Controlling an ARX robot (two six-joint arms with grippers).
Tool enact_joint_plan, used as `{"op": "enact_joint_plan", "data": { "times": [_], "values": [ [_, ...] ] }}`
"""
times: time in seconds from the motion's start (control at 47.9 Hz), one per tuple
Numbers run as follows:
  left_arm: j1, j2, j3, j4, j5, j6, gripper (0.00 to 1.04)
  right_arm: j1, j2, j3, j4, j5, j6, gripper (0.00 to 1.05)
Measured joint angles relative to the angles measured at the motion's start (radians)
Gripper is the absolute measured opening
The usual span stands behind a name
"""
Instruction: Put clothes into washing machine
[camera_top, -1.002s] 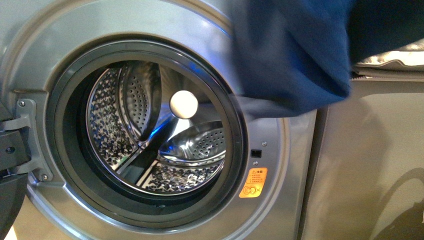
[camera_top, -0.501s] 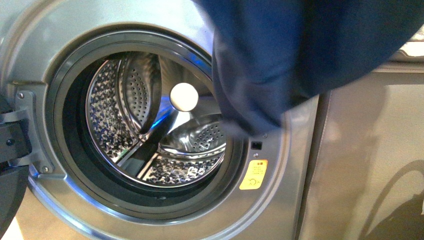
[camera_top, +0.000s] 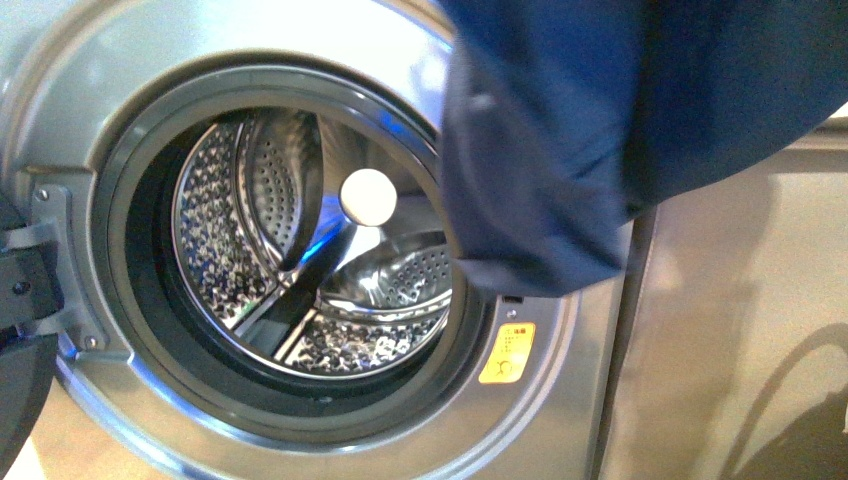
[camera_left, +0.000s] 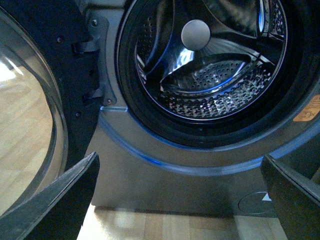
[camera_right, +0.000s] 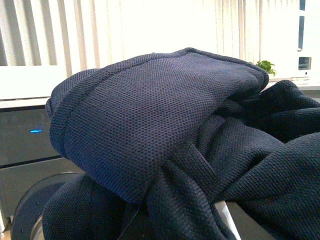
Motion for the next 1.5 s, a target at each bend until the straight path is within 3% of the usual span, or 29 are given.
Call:
{"op": "enact_joint_plan", "data": {
  "times": [0.104, 0.271, 0.459, 0.543, 0.772, 0.877, 0.939, 1.503],
  "values": [
    [0.001, 0.0, 0.0, 0.0, 0.005, -0.003, 0.98, 0.0, 0.0, 0.0, 0.0, 0.0, 0.0, 0.11],
    [0.169, 0.145, 0.017, 0.222, 0.386, -0.197, 0.98, 0.0, 0.0, -0.001, 0.0, -0.001, 0.0, 0.11],
    [0.236, 0.408, 0.187, 0.435, 0.573, -0.236, 0.98, -0.001, 0.0, -0.001, 0.0, -0.001, 0.001, 0.11],
    [0.235, 0.51, 0.278, 0.502, 0.609, -0.215, 0.98, -0.001, 0.0, -0.001, 0.0, -0.001, 0.001, 0.11],
    [0.174, 0.748, 0.513, 0.587, 0.644, -0.204, 0.98, -0.001, 0.0, -0.001, 0.0, -0.001, 0.001, 0.11],
    [0.103, 0.861, 0.633, 0.703, 0.789, -0.286, 0.98, -0.001, 0.0, -0.001, 0.0, -0.002, 0.001, 0.11],
    [0.065, 0.919, 0.677, 0.759, 0.822, -0.336, 0.98, -0.001, 0.0, -0.001, 0.0, -0.001, 0.002, 0.11],
    [-0.196, 1.22, 0.992, 0.852, 0.835, -0.369, 0.98, -0.001, 0.0, -0.001, 0.0, -0.001, 0.002, 0.11]
  ]
}}
